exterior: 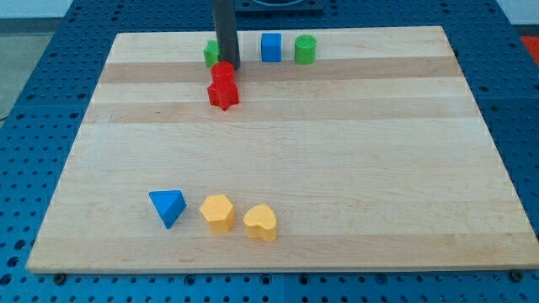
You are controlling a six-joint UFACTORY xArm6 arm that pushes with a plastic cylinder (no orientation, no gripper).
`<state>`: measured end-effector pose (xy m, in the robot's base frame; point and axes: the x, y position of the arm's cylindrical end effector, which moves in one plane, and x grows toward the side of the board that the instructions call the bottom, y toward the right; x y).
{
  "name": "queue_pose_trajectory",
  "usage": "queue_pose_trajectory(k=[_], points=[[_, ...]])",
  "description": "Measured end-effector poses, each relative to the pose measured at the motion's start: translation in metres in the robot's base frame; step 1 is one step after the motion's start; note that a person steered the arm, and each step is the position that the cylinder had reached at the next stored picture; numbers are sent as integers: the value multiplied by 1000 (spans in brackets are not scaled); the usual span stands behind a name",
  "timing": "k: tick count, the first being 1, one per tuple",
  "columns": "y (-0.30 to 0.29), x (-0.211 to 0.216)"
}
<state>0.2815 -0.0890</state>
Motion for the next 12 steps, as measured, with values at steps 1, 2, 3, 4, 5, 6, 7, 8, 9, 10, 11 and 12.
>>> queue_pose_trajectory(k=[1,2,3,4,5,6,7,8,9,10,11,12], points=[[7,-10],[-3,-10],[-10,-10],[-10,-12],[-12,-20],[-12,-22],[-12,-23],[-19,-23],[-19,-10],[-62,-8],[-66,23],[-23,55]])
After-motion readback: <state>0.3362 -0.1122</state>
